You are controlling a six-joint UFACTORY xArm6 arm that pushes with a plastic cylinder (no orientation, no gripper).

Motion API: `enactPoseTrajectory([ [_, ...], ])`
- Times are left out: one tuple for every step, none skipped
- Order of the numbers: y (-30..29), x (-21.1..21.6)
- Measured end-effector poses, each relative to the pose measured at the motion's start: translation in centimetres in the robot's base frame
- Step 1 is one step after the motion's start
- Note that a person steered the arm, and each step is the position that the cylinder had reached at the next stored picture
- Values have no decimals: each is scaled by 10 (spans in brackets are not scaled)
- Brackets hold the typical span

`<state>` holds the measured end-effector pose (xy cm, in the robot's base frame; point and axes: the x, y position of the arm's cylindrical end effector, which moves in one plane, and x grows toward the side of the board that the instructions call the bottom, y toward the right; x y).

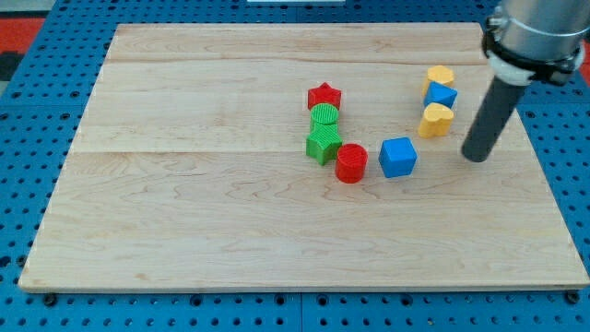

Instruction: Move yellow heart above the blue cube

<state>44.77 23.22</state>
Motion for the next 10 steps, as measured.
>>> enactPoseTrajectory([
  [36,-22],
  [42,-47],
  [37,-63],
  [20,-74],
  [4,-77],
  [-10,-77],
  [-32,-77],
  [-39,-73],
  [-39,-68],
  [-42,-59],
])
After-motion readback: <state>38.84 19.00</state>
